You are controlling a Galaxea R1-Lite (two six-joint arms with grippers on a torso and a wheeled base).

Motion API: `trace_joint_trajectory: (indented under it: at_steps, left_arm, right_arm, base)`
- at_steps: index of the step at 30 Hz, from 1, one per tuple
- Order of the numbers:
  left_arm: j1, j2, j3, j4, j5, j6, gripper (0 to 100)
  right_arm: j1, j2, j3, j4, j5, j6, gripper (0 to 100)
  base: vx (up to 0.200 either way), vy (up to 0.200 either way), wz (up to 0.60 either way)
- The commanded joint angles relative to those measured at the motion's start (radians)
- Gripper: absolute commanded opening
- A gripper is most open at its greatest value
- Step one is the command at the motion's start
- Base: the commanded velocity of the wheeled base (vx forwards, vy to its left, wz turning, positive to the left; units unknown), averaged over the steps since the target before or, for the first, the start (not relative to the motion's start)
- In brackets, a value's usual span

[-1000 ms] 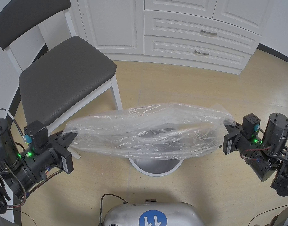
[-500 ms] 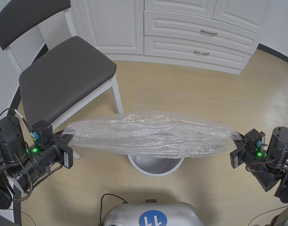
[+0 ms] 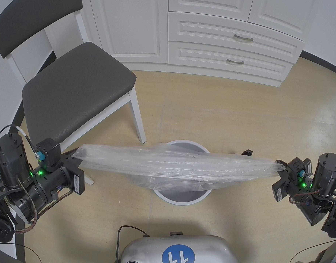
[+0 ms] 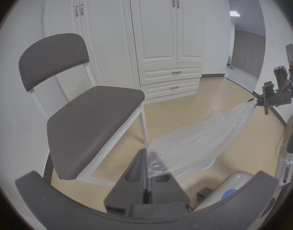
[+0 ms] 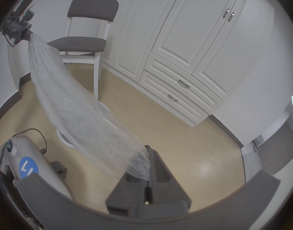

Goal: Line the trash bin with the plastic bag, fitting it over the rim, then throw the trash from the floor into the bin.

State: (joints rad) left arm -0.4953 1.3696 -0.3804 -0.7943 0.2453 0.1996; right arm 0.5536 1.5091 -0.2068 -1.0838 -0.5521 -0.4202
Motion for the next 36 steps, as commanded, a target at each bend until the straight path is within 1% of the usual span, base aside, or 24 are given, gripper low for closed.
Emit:
trace_joint_trajectory:
  at_steps: [1, 5, 7, 10, 11, 13, 14, 15, 16, 17, 19, 21, 23, 25, 27, 29, 30, 31, 32, 36]
  left_arm:
    - [0.001, 0.002, 0.002, -0.019, 0.003, 0.0, 0]
    - [0.001, 0.019, 0.0, -0.054, 0.003, -0.003, 0]
    - [-0.003, 0.043, -0.003, -0.095, 0.003, -0.006, 0]
    - [-0.014, 0.108, 0.003, -0.203, 0.003, -0.009, 0]
    - [-0.014, 0.108, 0.003, -0.203, 0.003, -0.009, 0]
    - [-0.043, 0.192, 0.011, -0.37, 0.005, -0.012, 0]
    - [-0.052, 0.224, 0.011, -0.434, 0.005, -0.014, 0]
    - [-0.057, 0.238, 0.011, -0.462, 0.005, -0.015, 0]
    - [-0.077, 0.289, 0.008, -0.563, 0.006, -0.019, 0]
    - [-0.091, 0.316, 0.006, -0.622, 0.006, -0.022, 0]
    - [-0.121, 0.373, 0.002, -0.743, 0.008, -0.029, 0]
    - [-0.144, 0.385, -0.012, -0.741, 0.009, -0.039, 0]
    - [-0.172, 0.385, -0.026, -0.737, 0.009, -0.066, 0]
    - [-0.21, 0.384, -0.046, -0.737, 0.012, -0.104, 0]
    - [-0.239, 0.382, -0.06, -0.737, 0.014, -0.135, 0]
    - [-0.272, 0.382, -0.069, -0.737, 0.014, -0.158, 0]
    - [-0.272, 0.382, -0.069, -0.737, 0.014, -0.158, 0]
    - [-0.308, 0.382, -0.074, -0.737, 0.017, -0.18, 0]
    - [-0.327, 0.382, -0.074, -0.737, 0.019, -0.189, 0]
    - [-0.379, 0.37, -0.072, -0.737, 0.038, -0.212, 0]
  right_arm:
    - [-0.001, 0.0, 0.004, 0.001, -0.003, -0.002, 0]
    - [-0.001, 0.0, 0.004, 0.001, -0.003, -0.002, 0]
    - [0.0, 0.005, -0.006, -0.001, 0.004, 0.0, 0]
    - [0.015, 0.014, -0.028, -0.038, 0.011, 0.014, 0]
    - [0.015, 0.014, -0.028, -0.038, 0.011, 0.014, 0]
    - [0.045, 0.026, -0.023, -0.103, 0.012, 0.014, 0]
    - [0.055, 0.033, -0.022, -0.128, 0.012, 0.015, 0]
    - [0.06, 0.036, -0.023, -0.136, 0.012, 0.017, 0]
    - [0.072, 0.042, -0.023, -0.166, 0.015, 0.02, 0]
    - [0.085, 0.049, -0.026, -0.183, 0.017, 0.028, 0]
    - [0.127, 0.072, -0.032, -0.238, 0.035, 0.07, 0]
    - [0.178, 0.082, -0.032, -0.3, 0.057, 0.09, 0]
    - [0.207, 0.091, -0.031, -0.344, 0.067, 0.092, 0]
    - [0.218, 0.098, -0.034, -0.364, 0.069, 0.093, 0]
    - [0.233, 0.106, -0.039, -0.37, 0.07, 0.1, 0]
    - [0.249, 0.121, -0.052, -0.373, 0.07, 0.124, 0]
    - [0.249, 0.121, -0.052, -0.373, 0.07, 0.124, 0]
    - [0.272, 0.137, -0.069, -0.373, 0.07, 0.155, 0]
    - [0.282, 0.143, -0.075, -0.375, 0.07, 0.166, 0]
    - [0.316, 0.154, -0.077, -0.373, 0.07, 0.184, 0]
  base:
    - [0.0, 0.0, 0.0]
    - [0.0, 0.0, 0.0]
    - [0.0, 0.0, 0.0]
    - [0.0, 0.0, 0.0]
    - [0.0, 0.0, 0.0]
    - [0.0, 0.0, 0.0]
    - [0.0, 0.0, 0.0]
    - [0.0, 0.0, 0.0]
    - [0.0, 0.0, 0.0]
    - [0.0, 0.0, 0.0]
    - [0.0, 0.0, 0.0]
    - [0.0, 0.0, 0.0]
    - [0.0, 0.0, 0.0]
    - [0.0, 0.0, 0.0]
    - [0.0, 0.0, 0.0]
    - [0.0, 0.0, 0.0]
    - [0.0, 0.0, 0.0]
    - [0.0, 0.0, 0.0]
    - [0.0, 0.0, 0.0]
    - [0.0, 0.0, 0.0]
